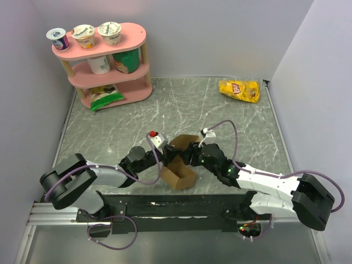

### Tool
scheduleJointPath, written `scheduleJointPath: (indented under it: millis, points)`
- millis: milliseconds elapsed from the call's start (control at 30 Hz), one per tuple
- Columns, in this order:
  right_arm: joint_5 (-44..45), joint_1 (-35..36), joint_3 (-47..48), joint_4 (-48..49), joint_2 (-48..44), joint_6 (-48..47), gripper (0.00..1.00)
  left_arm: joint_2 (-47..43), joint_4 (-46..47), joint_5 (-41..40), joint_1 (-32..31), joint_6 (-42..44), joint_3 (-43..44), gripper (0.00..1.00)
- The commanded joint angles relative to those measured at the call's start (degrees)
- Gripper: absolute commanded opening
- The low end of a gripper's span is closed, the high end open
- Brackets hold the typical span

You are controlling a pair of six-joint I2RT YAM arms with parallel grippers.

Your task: Fold the paper box

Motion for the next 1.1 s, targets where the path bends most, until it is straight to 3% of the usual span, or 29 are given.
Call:
scheduleJointPath:
  millis: [0,100,267,400,467,600,633,733,933,1067]
  points:
    - [1.6,1.2,5.3,2.2,-6.3,-0.5,0.71,-2.7,0.7,7.2,-1.9,0.3,-0.3,0.11]
    - [1.7,1.2,4.8,-4.8,-14.4,-3.9,0.89,-4.9,-1.7,11.6,-0.3,0.3,-0.3,0.12]
    - [1.5,1.1,5.8,-18.7,-29.5,-12.6,0.99,-9.3,-6.3,20.2,3.5,-1.5,0.6,0.12]
    - [-2.7,-1.2,5.9,-22.6,-42.2,-23.8,1.0,-12.7,-9.0,28.3,6.4,-3.4,1.6,0.12]
    - [-4.1,-3.6,5.5,-24.2,-44.0,-26.4,0.99,-14.6,-9.4,31.7,8.3,-4.7,1.6,0.12]
    - [-12.0,-10.3,4.0,-25.5,-40.9,-28.5,0.94,-17.4,-15.2,33.7,11.1,-2.8,2.9,0.13]
    - [-20.0,-11.8,3.5,-22.8,-40.1,-29.1,0.94,-17.6,-17.2,34.0,11.5,-1.8,3.7,0.13]
    - [-28.5,-16.5,2.0,-16.0,-37.4,-32.1,1.0,-16.7,-27.1,36.4,11.7,3.1,8.0,0.14]
    - [-41.5,-17.2,8.0,-14.4,-30.1,-44.1,1.0,-14.6,-35.9,43.6,11.7,7.1,13.5,0.14]
    - [-50.2,-17.7,13.3,-17.9,-23.5,-48.0,1.0,-13.0,-34.5,46.4,11.7,5.7,13.9,0.14]
